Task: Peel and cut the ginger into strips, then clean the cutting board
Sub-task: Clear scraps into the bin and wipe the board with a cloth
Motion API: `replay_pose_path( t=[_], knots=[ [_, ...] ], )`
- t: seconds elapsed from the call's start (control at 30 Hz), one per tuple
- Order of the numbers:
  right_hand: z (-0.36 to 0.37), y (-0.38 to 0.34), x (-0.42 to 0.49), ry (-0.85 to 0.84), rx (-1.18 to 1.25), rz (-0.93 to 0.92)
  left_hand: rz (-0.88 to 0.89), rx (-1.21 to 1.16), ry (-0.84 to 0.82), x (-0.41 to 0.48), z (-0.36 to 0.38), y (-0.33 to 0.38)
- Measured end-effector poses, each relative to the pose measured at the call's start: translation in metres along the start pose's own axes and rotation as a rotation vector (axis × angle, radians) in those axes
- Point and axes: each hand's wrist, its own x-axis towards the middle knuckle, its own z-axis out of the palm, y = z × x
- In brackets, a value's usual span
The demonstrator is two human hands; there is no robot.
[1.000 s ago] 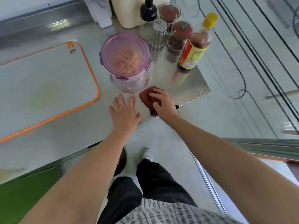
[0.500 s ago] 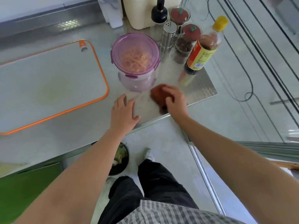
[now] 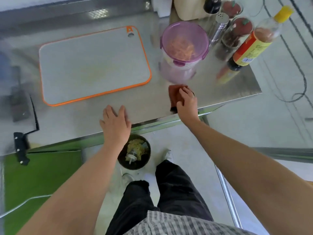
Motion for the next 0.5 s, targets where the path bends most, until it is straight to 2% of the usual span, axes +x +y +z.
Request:
replay_pose_path(
  t=[0.07,0.17,0.23,0.3,0.4,0.43,0.5],
  knots=[
    [0.029,-0.018,-0.025,-0.086,-0.016,-0.069,-0.037,0.003,-0.01,-0.009,0.001,-0.025],
    [0.064,-0.049,-0.076,-0.379,0.078,-0.302,0.023,0.02,-0.03,-0.019,0.002,-0.052],
    [0.07,-0.064,-0.089,-0.491,0.118,-0.357,0.061,0.024,-0.025,-0.024,-0.001,-0.066],
    [0.068,-0.079,-0.083,-0.454,0.181,-0.286,0.053,0.012,-0.014,-0.029,-0.002,-0.081],
    [0.079,-0.091,-0.063,-0.215,0.159,-0.2,-0.038,-0.04,-0.032,-0.039,-0.003,-0.103],
    [0.087,-0.096,-0.065,-0.205,0.114,-0.205,-0.078,-0.051,-0.038,-0.042,-0.003,-0.11],
    [0.104,-0.103,-0.084,-0.335,0.047,-0.288,-0.133,-0.049,-0.048,-0.048,-0.003,-0.122]
  ],
)
